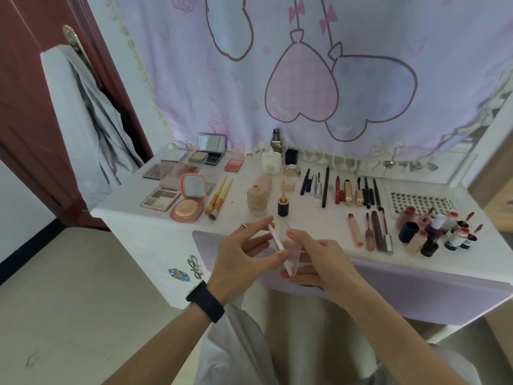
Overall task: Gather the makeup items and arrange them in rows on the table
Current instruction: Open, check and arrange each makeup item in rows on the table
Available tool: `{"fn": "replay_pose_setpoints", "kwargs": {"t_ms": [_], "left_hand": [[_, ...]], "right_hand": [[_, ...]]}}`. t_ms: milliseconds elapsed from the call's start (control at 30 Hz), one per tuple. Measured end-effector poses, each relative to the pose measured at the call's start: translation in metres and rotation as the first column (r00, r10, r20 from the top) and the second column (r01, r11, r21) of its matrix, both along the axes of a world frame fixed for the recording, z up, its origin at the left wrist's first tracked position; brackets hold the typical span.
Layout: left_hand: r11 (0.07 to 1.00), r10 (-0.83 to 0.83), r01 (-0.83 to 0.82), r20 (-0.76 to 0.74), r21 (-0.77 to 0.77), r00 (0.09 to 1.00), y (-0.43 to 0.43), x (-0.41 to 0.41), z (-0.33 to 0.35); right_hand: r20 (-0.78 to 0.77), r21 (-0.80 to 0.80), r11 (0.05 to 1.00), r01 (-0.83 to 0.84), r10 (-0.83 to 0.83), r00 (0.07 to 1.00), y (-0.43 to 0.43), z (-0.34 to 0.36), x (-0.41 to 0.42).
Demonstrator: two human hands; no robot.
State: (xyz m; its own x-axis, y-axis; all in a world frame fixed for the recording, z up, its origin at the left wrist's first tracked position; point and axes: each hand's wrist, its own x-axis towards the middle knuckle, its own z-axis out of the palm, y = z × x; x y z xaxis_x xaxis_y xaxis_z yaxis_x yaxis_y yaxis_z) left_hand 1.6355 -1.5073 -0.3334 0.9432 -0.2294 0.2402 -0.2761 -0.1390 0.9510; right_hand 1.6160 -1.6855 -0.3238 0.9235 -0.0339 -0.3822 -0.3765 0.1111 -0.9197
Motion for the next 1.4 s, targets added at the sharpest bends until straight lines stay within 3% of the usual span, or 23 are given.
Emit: {"fn": "replay_pose_setpoints", "kwargs": {"t_ms": [167, 267, 433, 533, 633, 1100, 1400], "left_hand": [[0.999, -0.009, 0.007, -0.042, -0.051, 0.999, 0.010, 0.003, 0.002], [1.000, -0.013, 0.013, -0.009, 0.023, 1.000, 0.019, 0.003, 0.003], [0.937, -0.081, 0.057, 0.057, 0.346, 0.995, 0.038, 0.007, 0.005], [0.798, -0.173, 0.111, 0.048, 0.593, 0.984, 0.044, 0.014, 0.007], [0.701, -0.218, 0.121, 0.049, 0.703, 0.975, 0.043, 0.019, 0.006], [0.655, -0.200, 0.068, 0.085, 0.752, 0.976, 0.026, 0.024, 0.002], [0.671, -0.097, -0.039, 0.140, 0.741, 0.985, 0.047, 0.019, 0.001]], "right_hand": [[-0.017, 0.114, 0.993, 0.003, -0.001, 1.000, -0.006, 0.001, 0.003], [-0.007, 0.123, 0.992, 0.002, -0.001, 1.000, -0.005, -0.002, 0.003], [-0.018, 0.109, 0.994, 0.031, -0.029, 0.999, -0.001, -0.006, 0.002], [-0.028, 0.152, 0.987, 0.045, -0.041, 0.999, -0.002, -0.005, 0.003], [-0.015, 0.159, 0.986, 0.040, -0.038, 0.999, 0.003, -0.002, 0.005], [0.027, 0.091, 0.996, -0.023, 0.021, 0.999, 0.013, -0.006, 0.000], [0.107, 0.063, 0.987, -0.148, 0.141, 0.984, 0.030, -0.006, 0.008]]}}
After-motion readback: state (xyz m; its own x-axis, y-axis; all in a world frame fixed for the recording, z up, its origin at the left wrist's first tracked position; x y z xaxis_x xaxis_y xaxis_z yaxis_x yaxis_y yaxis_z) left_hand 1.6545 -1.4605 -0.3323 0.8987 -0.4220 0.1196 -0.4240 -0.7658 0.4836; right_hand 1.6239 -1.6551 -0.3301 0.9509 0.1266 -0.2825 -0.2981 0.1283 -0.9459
